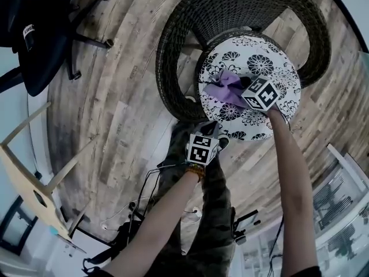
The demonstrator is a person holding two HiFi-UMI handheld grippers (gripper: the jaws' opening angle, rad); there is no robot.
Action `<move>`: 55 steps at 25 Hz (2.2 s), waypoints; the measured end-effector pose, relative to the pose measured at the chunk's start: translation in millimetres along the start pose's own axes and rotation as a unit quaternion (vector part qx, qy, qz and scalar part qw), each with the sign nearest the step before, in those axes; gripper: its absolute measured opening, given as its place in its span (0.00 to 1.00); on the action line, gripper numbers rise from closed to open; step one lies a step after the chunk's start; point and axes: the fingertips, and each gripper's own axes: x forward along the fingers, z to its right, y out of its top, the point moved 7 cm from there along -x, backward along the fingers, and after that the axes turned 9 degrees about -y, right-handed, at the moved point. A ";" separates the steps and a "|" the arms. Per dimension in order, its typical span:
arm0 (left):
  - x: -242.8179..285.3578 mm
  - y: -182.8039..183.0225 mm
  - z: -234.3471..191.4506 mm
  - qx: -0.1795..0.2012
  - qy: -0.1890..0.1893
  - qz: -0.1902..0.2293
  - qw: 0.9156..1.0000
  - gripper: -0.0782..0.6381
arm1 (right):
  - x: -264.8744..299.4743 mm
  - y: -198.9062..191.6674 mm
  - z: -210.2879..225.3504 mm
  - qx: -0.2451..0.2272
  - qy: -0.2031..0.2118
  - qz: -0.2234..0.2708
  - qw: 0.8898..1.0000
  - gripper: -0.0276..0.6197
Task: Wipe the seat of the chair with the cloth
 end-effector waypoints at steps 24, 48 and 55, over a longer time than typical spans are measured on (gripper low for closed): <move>-0.1 0.4 -1.0 0.001 -0.003 -0.009 1.000 0.13 | -68.3 -3.6 134.1 0.084 -0.210 0.015 0.974 0.15; -0.7 -1.7 -1.7 0.016 -0.016 -0.035 0.999 0.13 | 22.1 39.3 -84.1 -0.161 0.196 -0.018 0.967 0.12; -0.5 0.6 -3.0 0.007 -0.024 -0.022 0.999 0.13 | 34.9 55.1 -31.9 -0.145 0.124 -0.033 0.981 0.12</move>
